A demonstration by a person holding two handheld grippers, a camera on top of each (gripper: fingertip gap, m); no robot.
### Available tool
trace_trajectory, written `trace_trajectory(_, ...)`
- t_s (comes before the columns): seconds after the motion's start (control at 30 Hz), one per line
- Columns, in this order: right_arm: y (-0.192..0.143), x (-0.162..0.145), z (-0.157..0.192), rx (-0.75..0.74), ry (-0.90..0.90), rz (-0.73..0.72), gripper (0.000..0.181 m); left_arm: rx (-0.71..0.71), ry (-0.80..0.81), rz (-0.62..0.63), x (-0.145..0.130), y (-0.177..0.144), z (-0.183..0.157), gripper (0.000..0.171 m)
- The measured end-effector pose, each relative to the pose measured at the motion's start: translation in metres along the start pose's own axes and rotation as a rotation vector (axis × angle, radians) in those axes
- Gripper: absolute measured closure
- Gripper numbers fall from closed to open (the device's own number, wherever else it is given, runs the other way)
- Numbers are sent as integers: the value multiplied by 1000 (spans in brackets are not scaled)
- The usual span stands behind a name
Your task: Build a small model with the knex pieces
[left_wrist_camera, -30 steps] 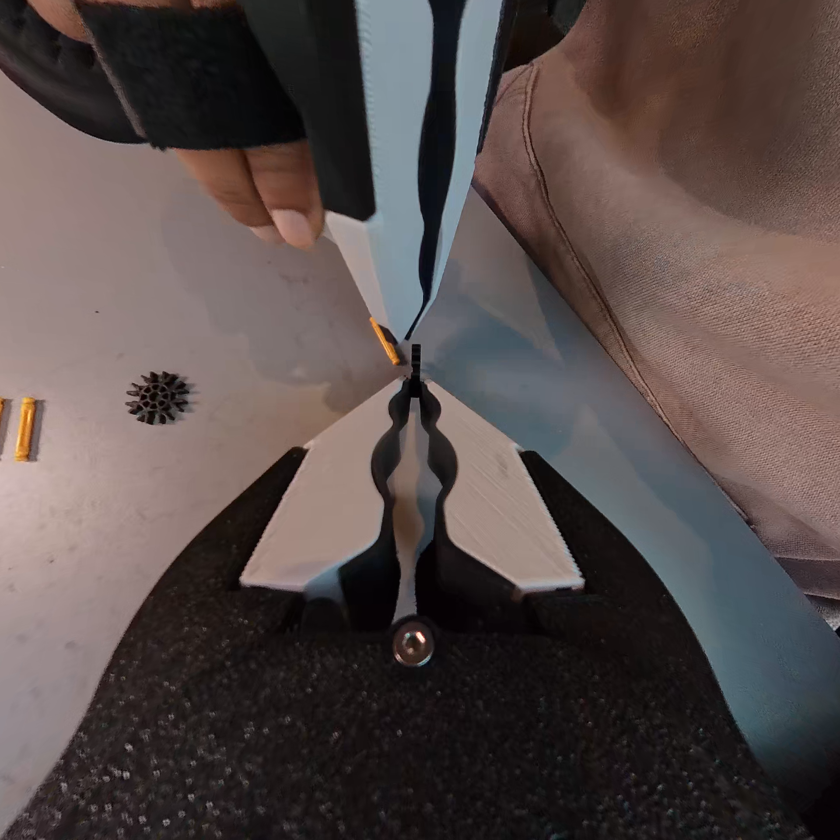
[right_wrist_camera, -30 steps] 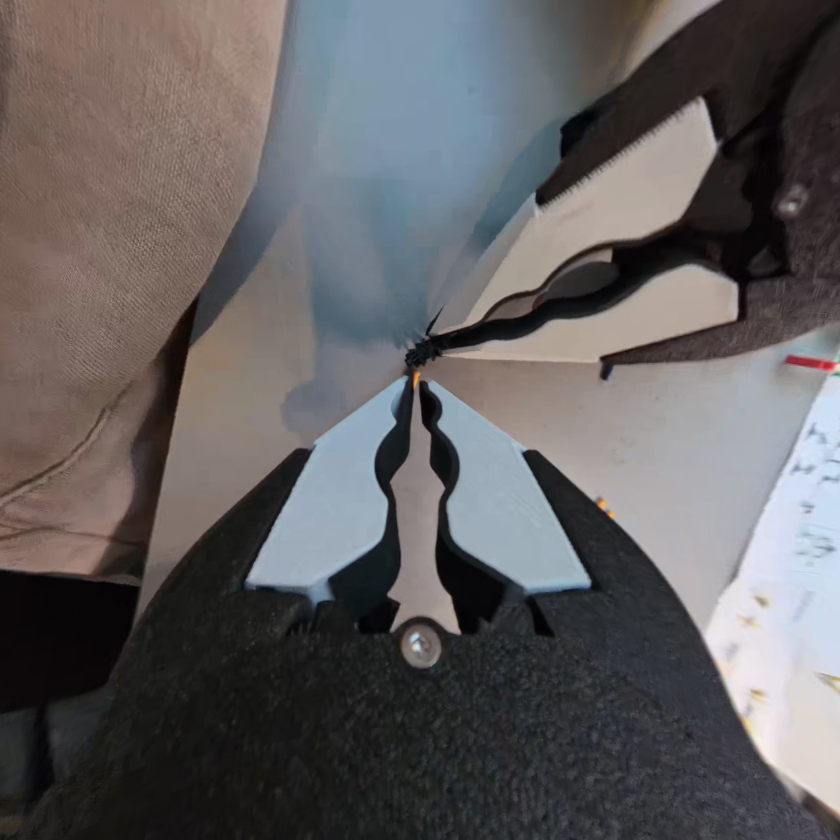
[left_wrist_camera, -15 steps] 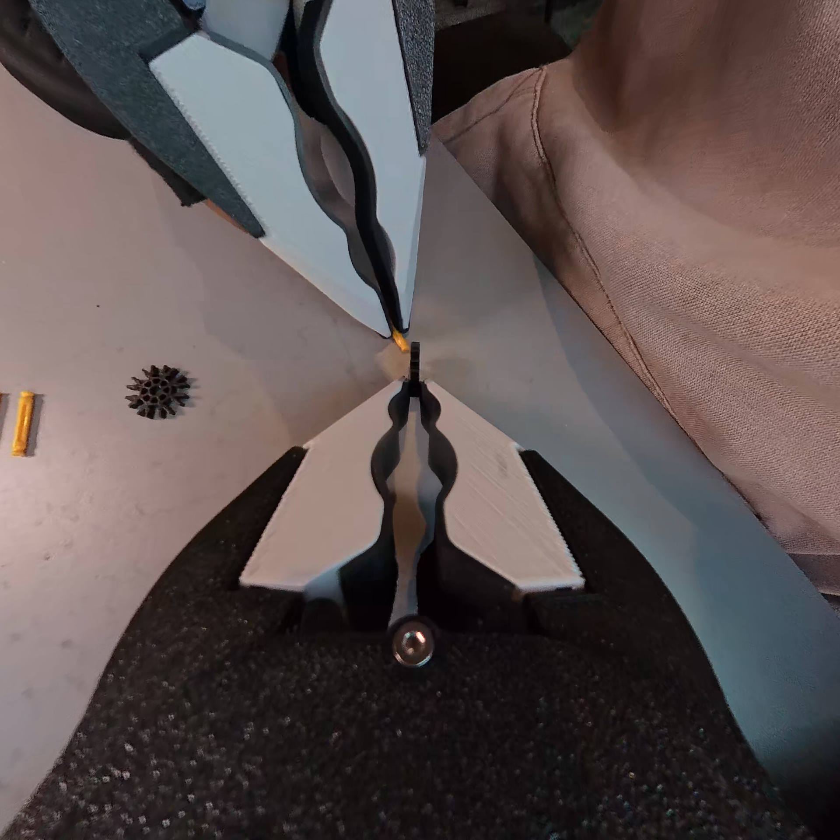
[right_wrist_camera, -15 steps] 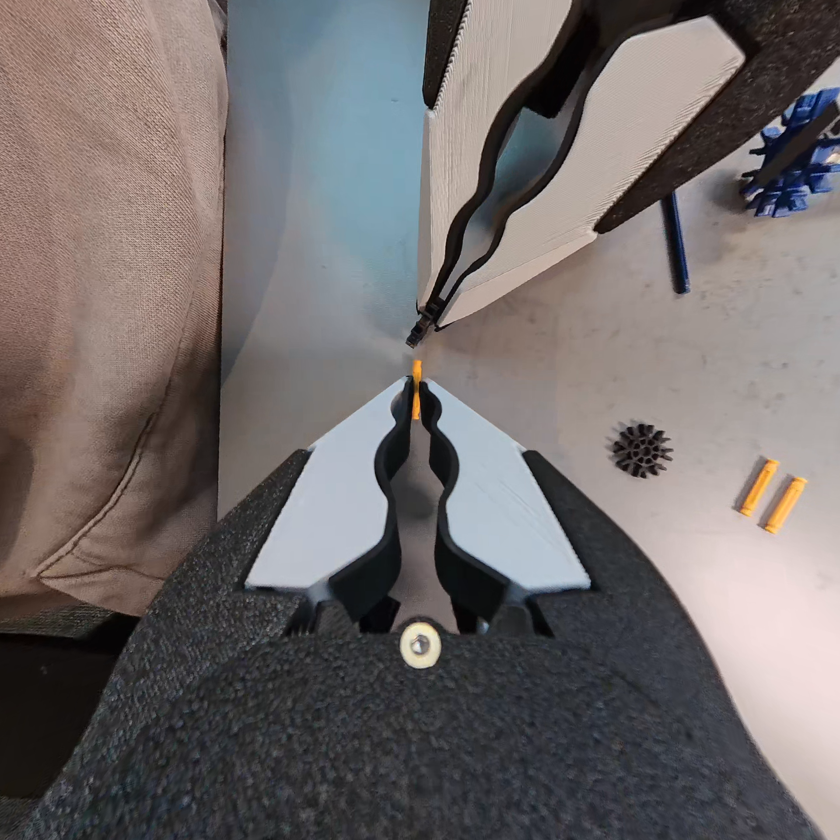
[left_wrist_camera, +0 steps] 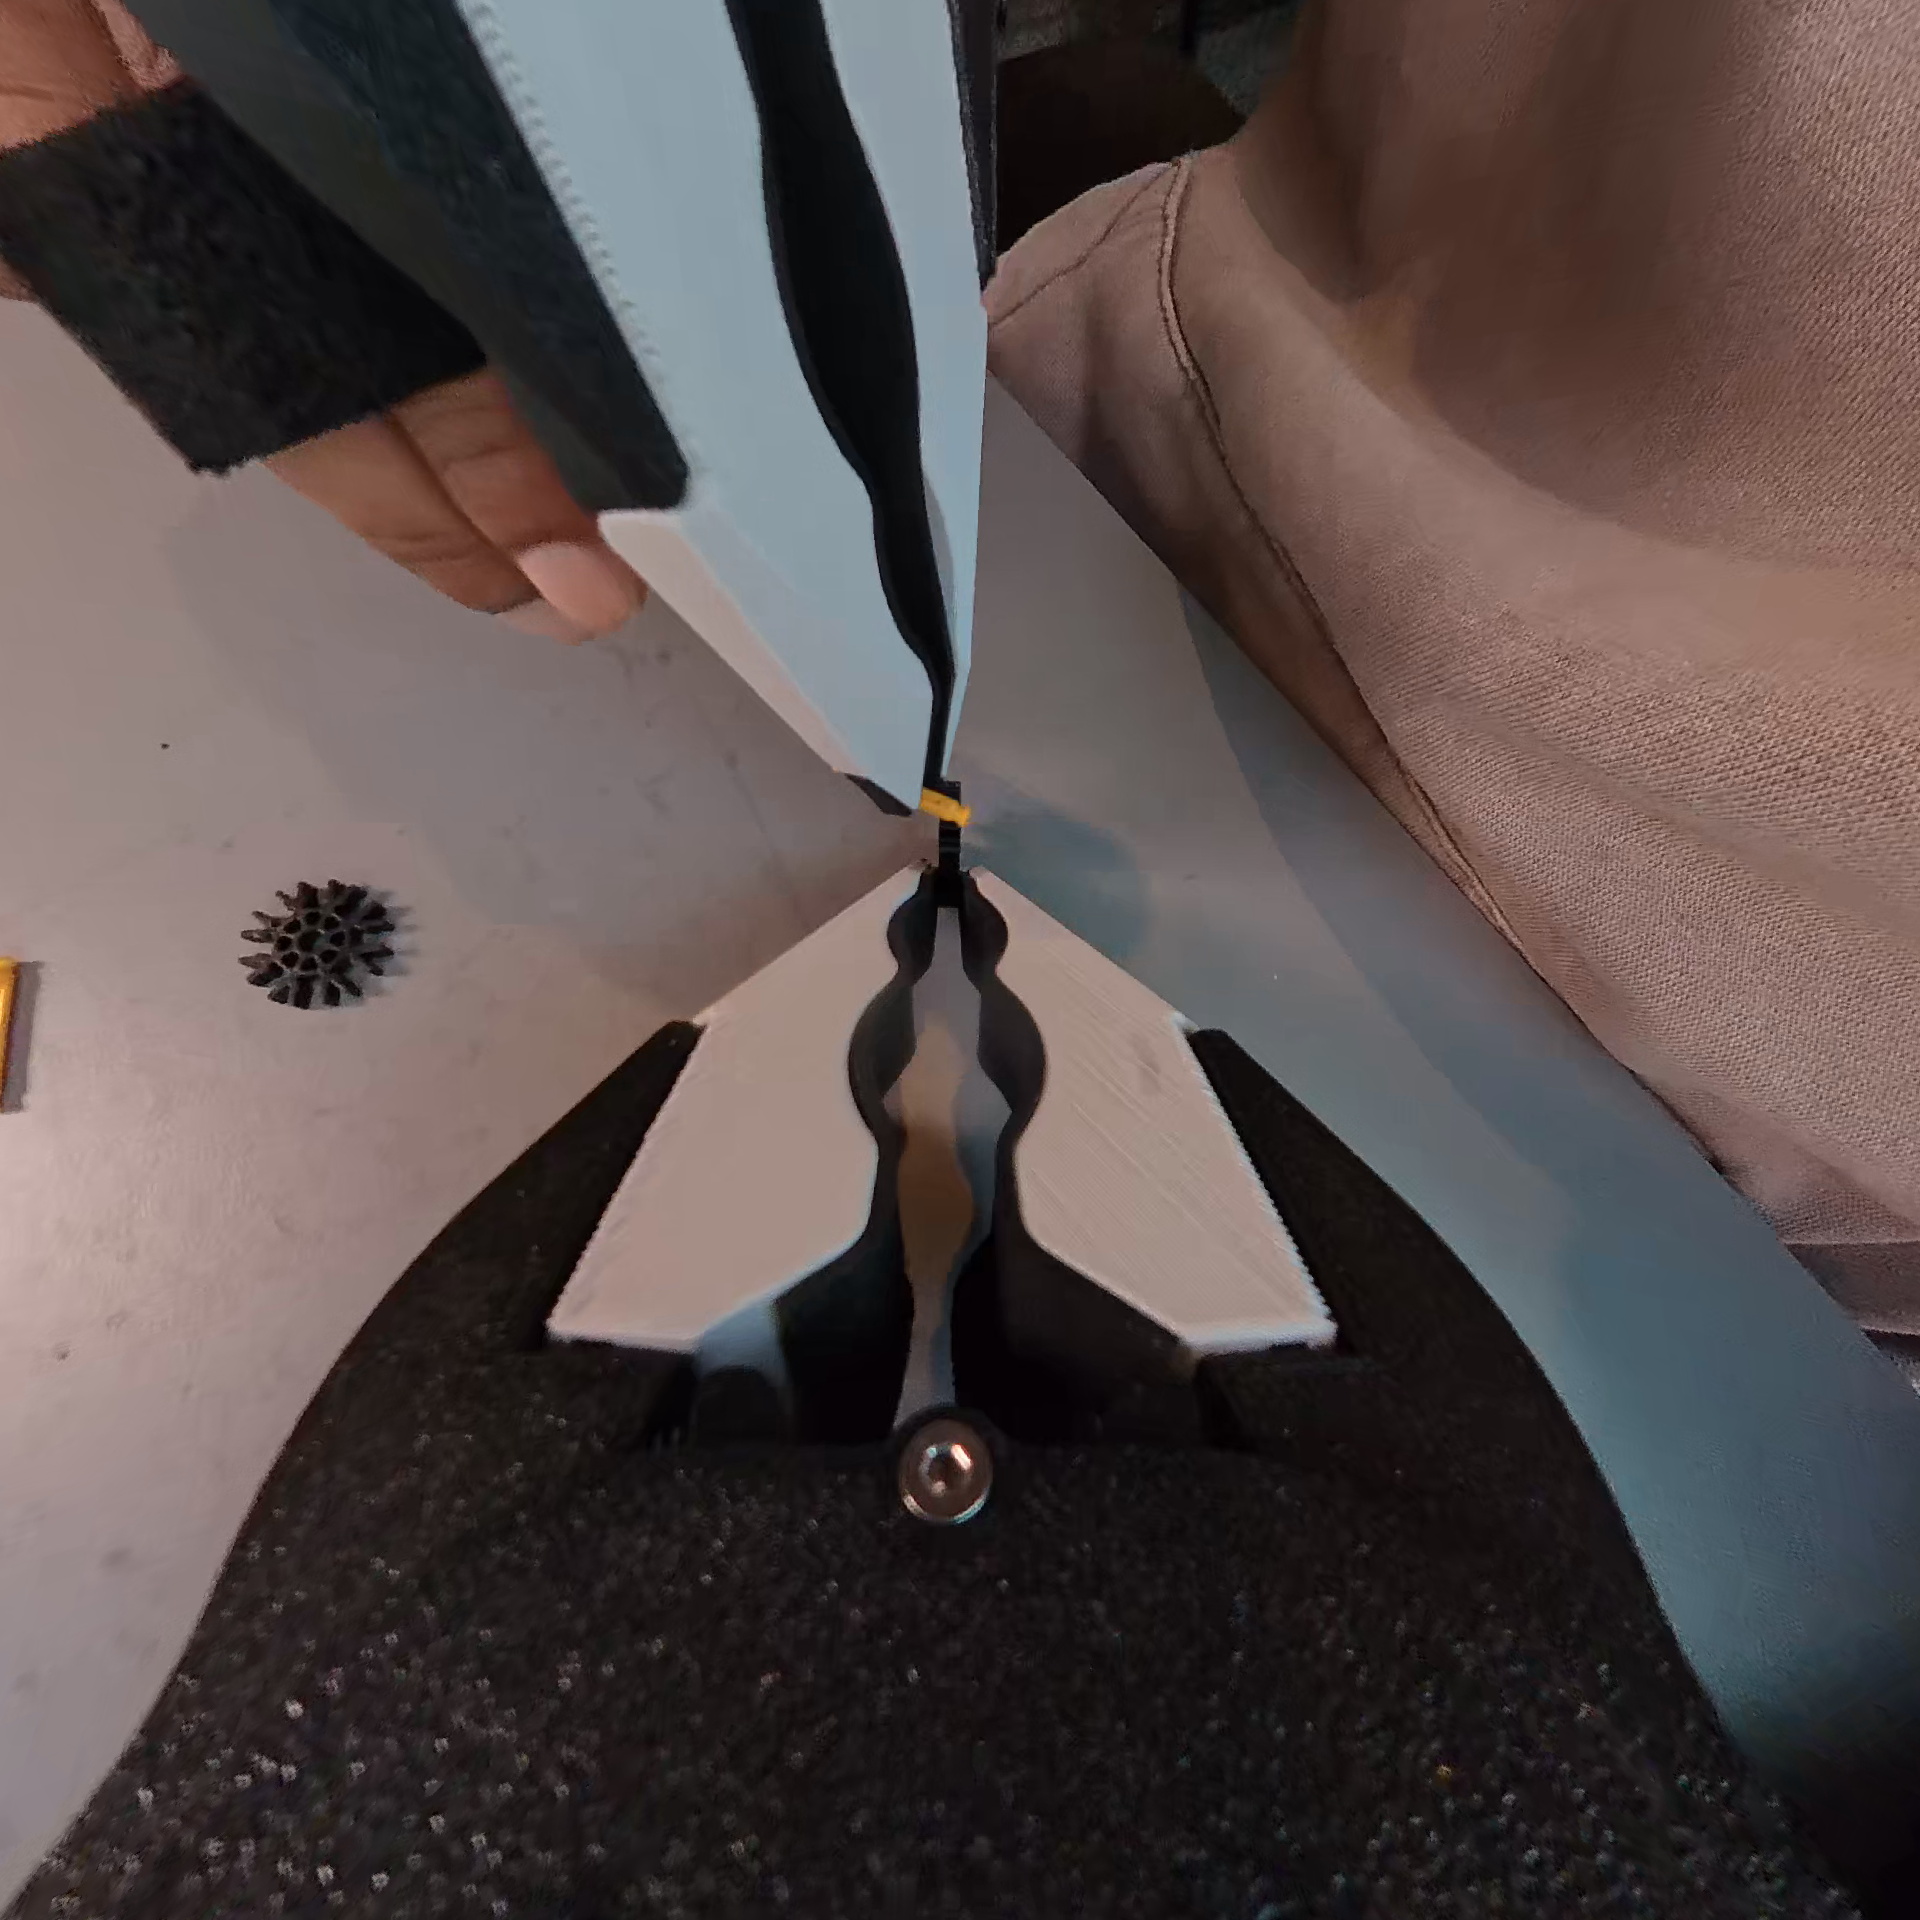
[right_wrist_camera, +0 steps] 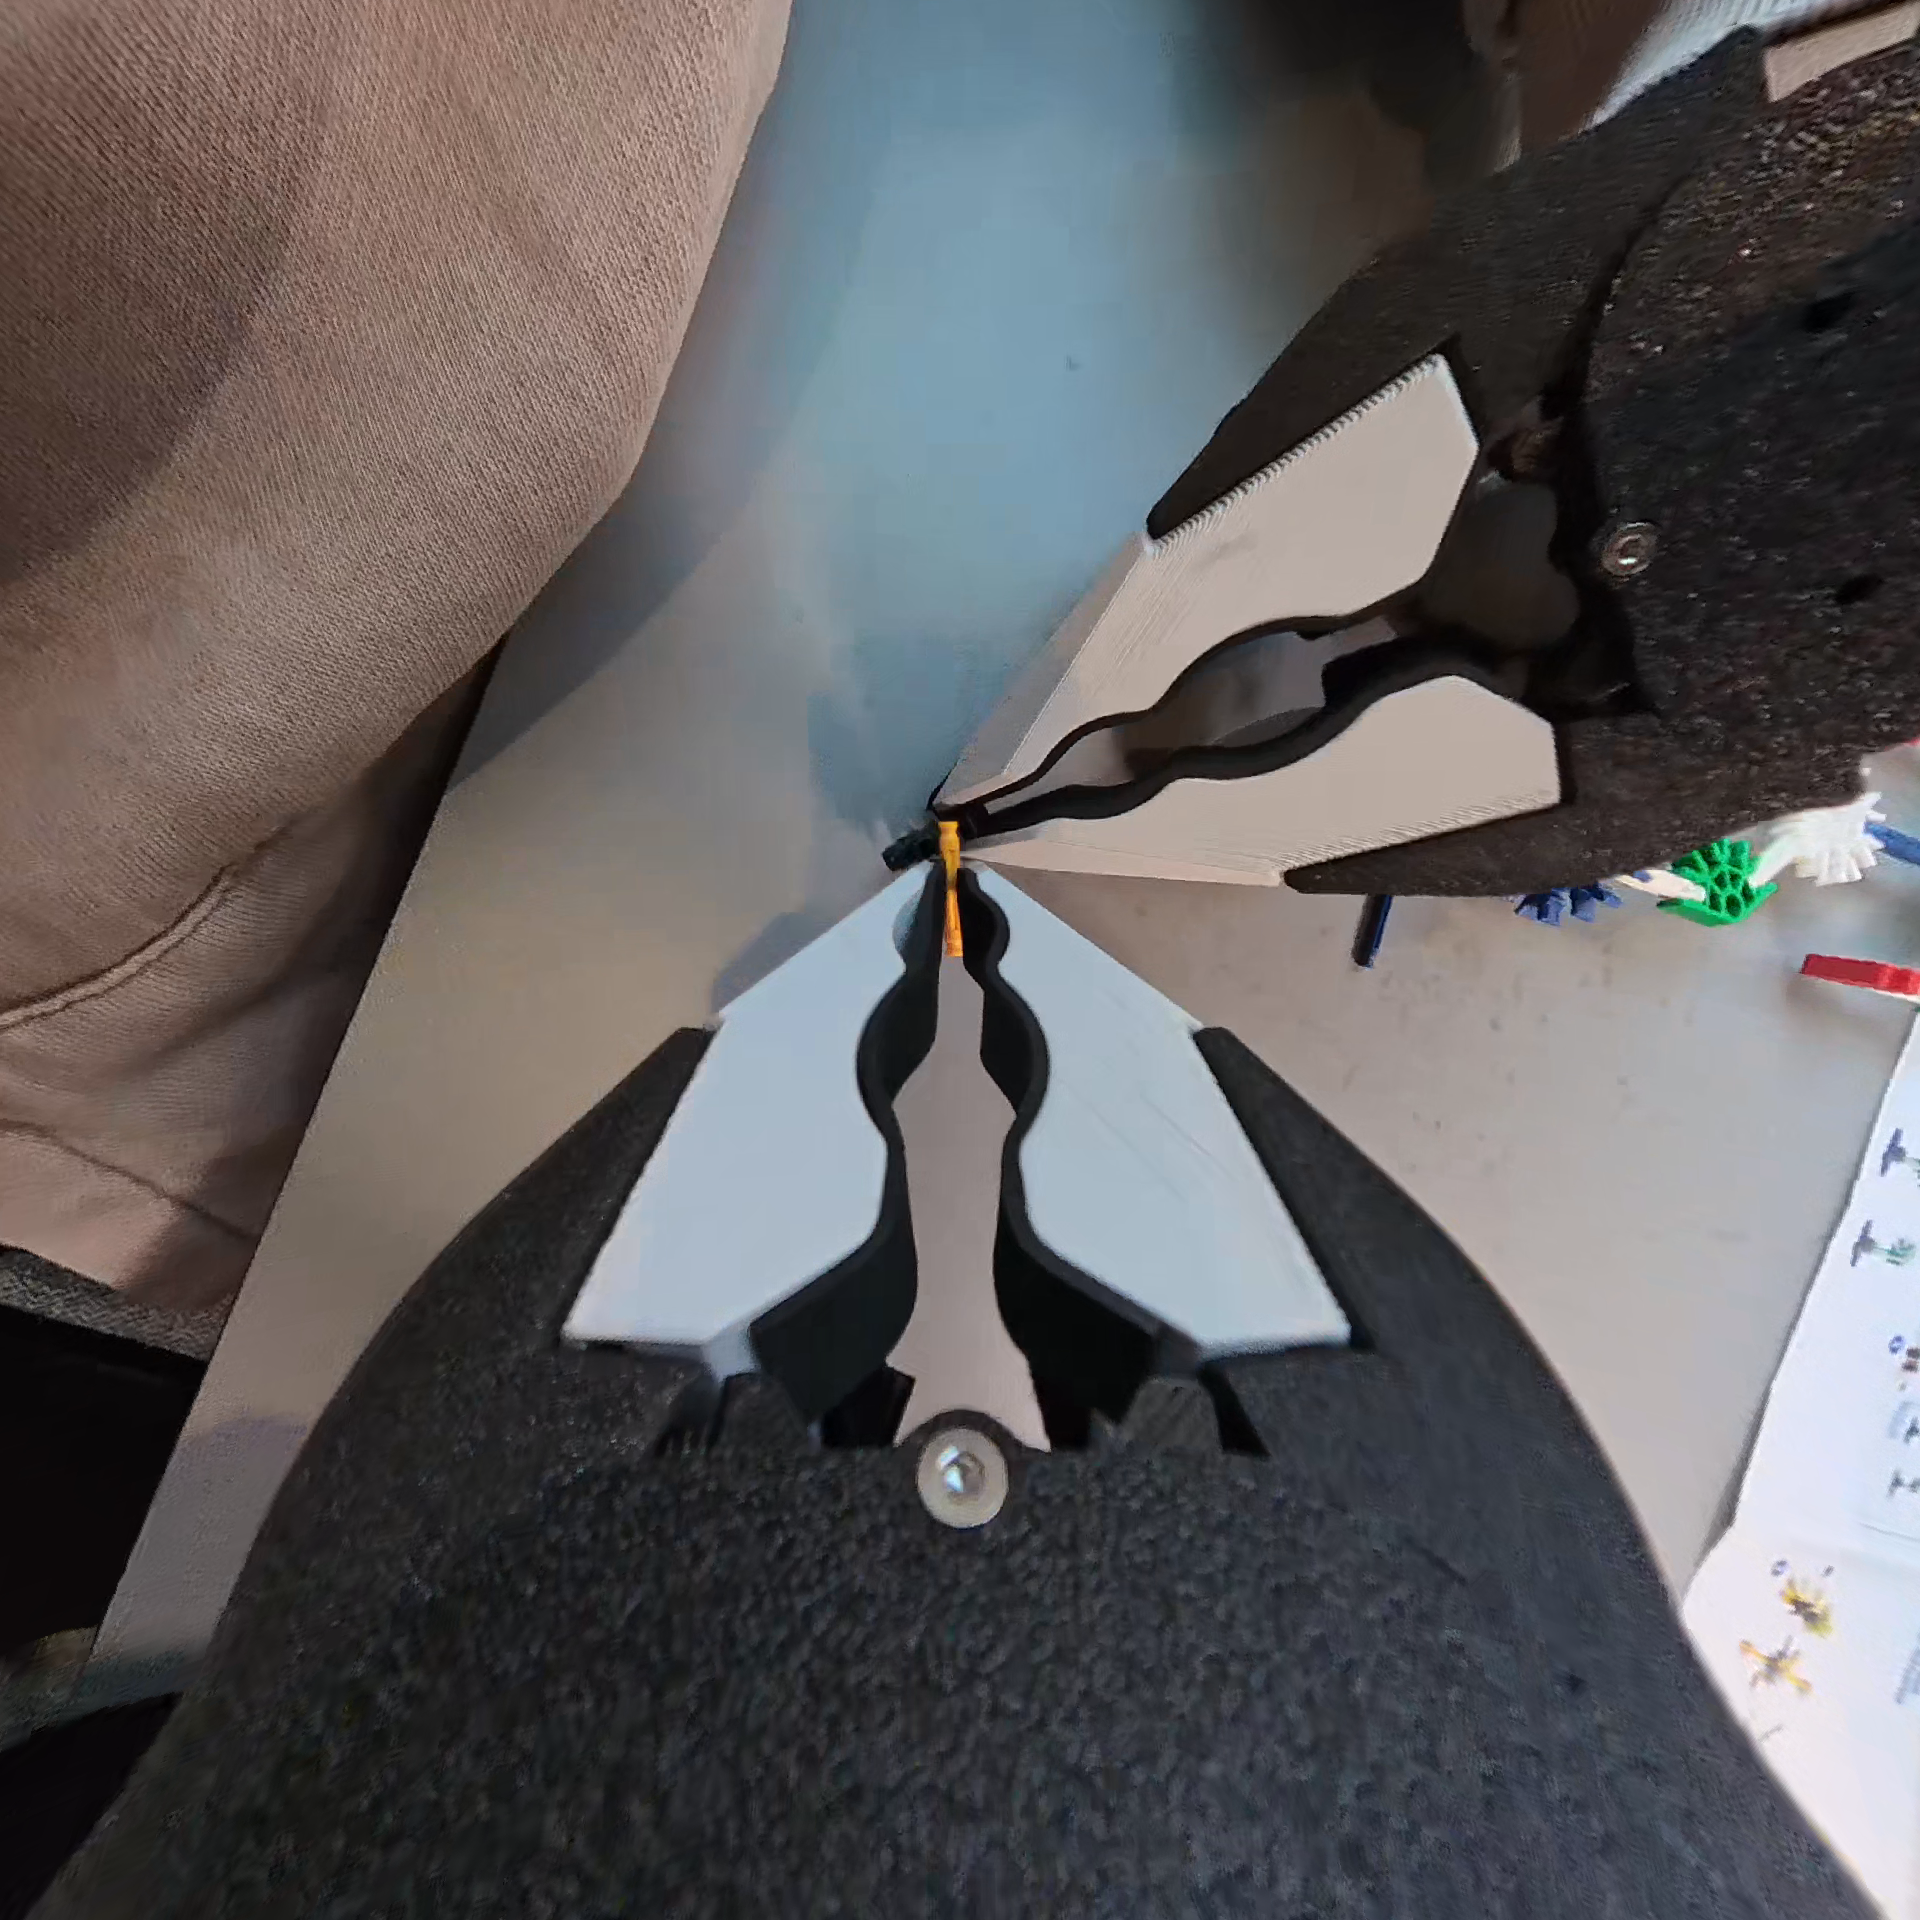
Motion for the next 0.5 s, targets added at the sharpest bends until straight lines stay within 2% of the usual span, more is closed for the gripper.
trace_trajectory(0.3, 5, 3, 1, -23, -187, 99, 181, -17, -37, 2, 0, 0, 0, 170)
trace_trajectory(0.5, 5, 1, 0, -98, -277, 163, 181, -25, -99, -4, 1, -1, 3, 170)
Point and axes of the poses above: each gripper's, where its closed fingertips meet, y out along the fingers, x out of its top, z = x × y across the jaws, the point moved 3 cm from there along -y, back along the fingers, and after that the axes turned 6 degrees about -x, right-handed, at the moved point
